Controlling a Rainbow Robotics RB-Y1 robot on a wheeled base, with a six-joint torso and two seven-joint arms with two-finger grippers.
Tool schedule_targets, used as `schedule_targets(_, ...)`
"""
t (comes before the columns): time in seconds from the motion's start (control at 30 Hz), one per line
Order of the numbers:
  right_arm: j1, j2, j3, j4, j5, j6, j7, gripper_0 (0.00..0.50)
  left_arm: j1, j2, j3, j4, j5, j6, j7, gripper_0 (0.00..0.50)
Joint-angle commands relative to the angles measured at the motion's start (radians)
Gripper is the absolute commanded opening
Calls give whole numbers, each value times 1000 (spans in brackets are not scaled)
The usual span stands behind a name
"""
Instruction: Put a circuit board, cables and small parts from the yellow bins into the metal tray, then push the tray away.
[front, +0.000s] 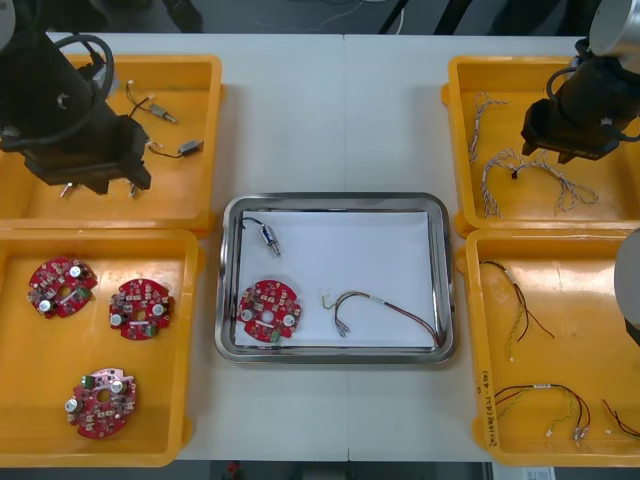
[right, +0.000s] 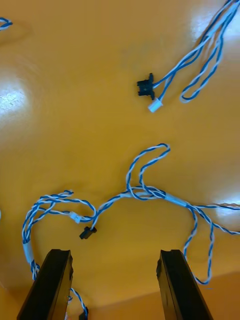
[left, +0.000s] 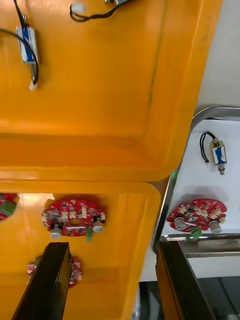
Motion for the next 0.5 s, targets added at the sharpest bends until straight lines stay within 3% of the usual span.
schedule_targets(0.03, -14, -72, -9, -99, -22, 40, 106, 500, -79, 50, 53, 70, 9, 9, -114, 500)
schedule_targets(0.27, 56, -138, -9, -190, -149, 98, 287, 500, -90, 62, 88, 169, -25, 9, -270, 500)
schedule_targets(0.5, 65, -177, -8, -195, -218, 113, 441, 500, -90, 79, 111, 245, -56, 9, -425, 500)
